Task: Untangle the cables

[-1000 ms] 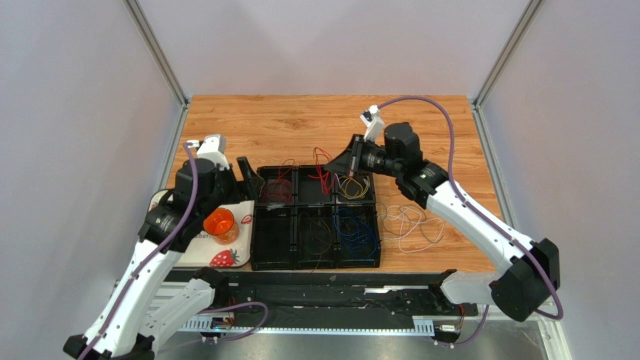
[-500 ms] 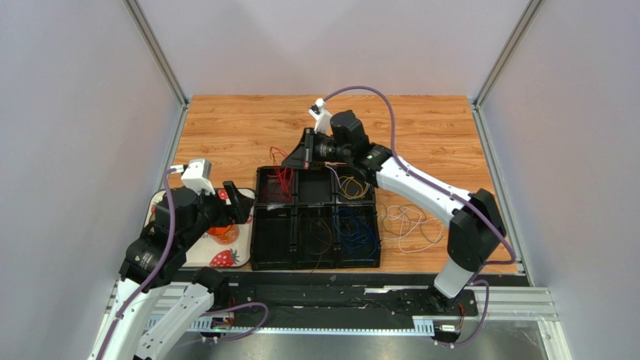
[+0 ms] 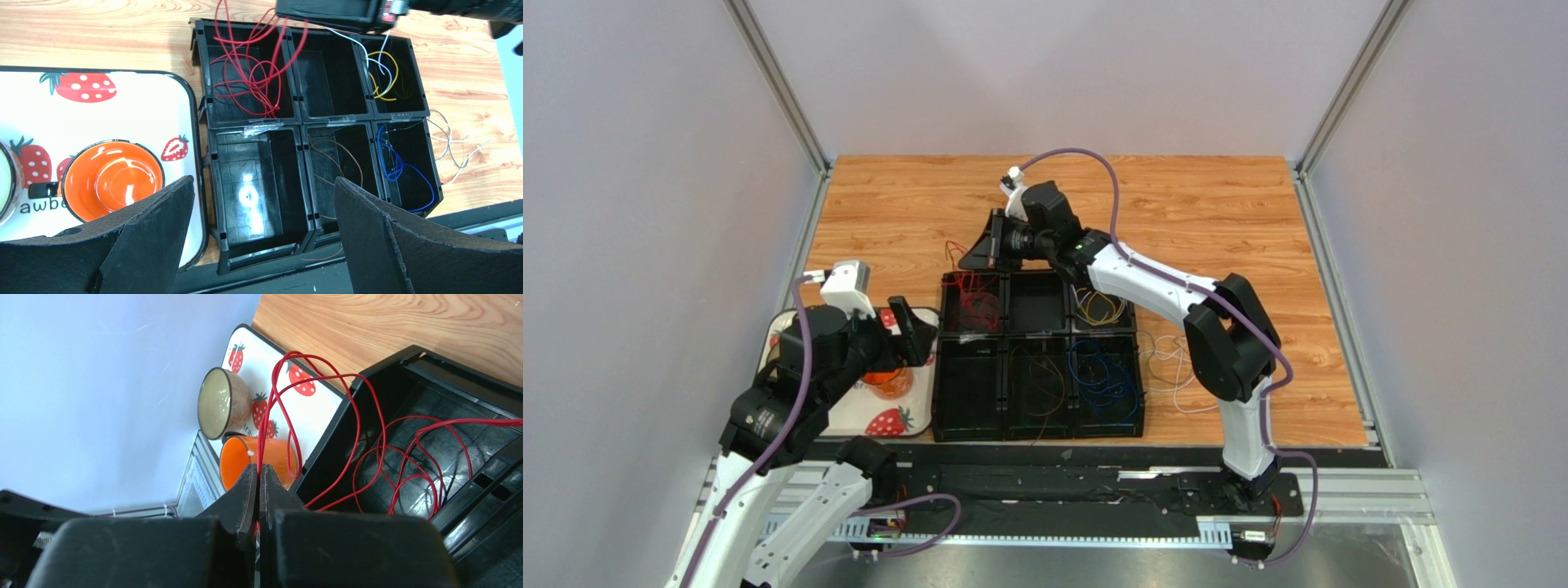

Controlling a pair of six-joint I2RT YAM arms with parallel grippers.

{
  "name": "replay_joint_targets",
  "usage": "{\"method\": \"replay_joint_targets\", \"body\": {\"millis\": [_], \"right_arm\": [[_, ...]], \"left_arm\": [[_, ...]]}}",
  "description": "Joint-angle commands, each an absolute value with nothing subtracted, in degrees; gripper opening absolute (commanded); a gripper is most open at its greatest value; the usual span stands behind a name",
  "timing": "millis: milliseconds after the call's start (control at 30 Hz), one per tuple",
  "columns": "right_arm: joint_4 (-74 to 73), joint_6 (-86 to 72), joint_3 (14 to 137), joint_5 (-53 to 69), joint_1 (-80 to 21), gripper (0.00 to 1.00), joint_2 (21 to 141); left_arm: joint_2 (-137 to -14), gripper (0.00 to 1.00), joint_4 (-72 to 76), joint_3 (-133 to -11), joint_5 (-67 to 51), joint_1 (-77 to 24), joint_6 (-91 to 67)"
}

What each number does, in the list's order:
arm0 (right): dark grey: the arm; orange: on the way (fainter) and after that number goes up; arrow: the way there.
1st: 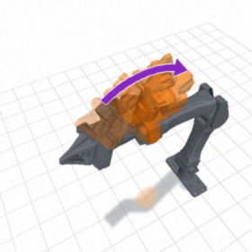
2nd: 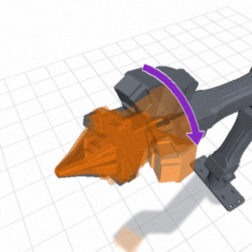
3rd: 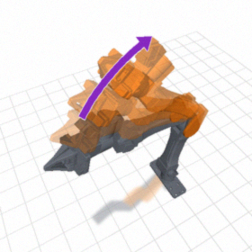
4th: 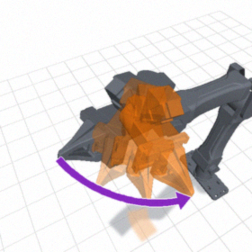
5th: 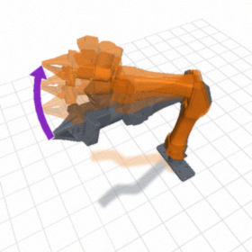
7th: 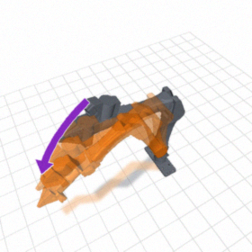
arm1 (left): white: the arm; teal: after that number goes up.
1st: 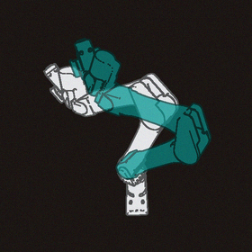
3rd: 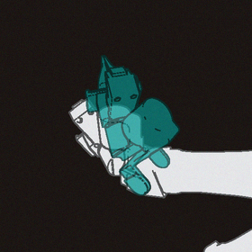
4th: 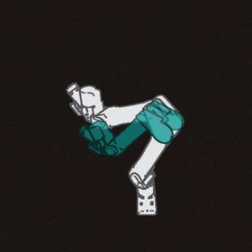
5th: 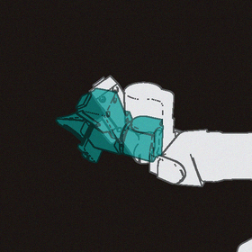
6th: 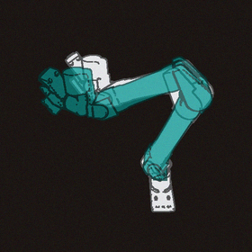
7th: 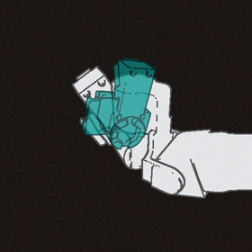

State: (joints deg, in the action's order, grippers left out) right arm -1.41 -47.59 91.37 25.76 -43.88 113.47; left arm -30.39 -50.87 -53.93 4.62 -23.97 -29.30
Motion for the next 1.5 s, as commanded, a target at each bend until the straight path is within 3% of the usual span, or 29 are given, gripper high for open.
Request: {"method": "replay_joint_targets", "body": {"millis": [0,500,667,900,967,1033,1200,1467], "right_arm": [[0.79,-50.62,95.27,21.97,-44.65,0.0,116.18],[-6.24,-49.05,96.33,18.02,-45.09,0.0,119.97],[-7.47,-48.43,94.14,16.7,-45.18,0.12,117.78],[-11.59,-46.15,93.43,12.75,-46.05,0.19,112.34],[-13.26,-45.18,92.99,11.78,-46.06,0.27,110.75],[-14.75,-44.48,91.51,10.64,-46.23,0.33,107.85],[-19.42,-42.28,85.88,2.58,-46.58,0.36,97.93],[-21.35,-37.54,68.92,-13.96,-46.85,0.41,71.73]], "left_arm": [[-31.38,0.91,-50.63,-53.88,4.57,-23.73,-29.71],[-32.69,0.91,-50.71,-53.96,3.87,-23.73,-29.53],[-32.7,0.91,-50.71,-53.96,3.78,-23.73,-29.53],[-32.96,0.91,-50.8,-53.96,3.78,-23.73,-29.53],[-33.13,0.91,-50.8,-53.96,3.78,-23.73,-29.44],[-33.31,0.91,-50.8,-53.96,3.78,-23.73,-29.44],[-33.22,0.91,-50.89,-54.05,3.95,-23.73,-29.53],[-33.75,0.91,-51.06,-54.05,4.13,-23.73,-29.62]]}}
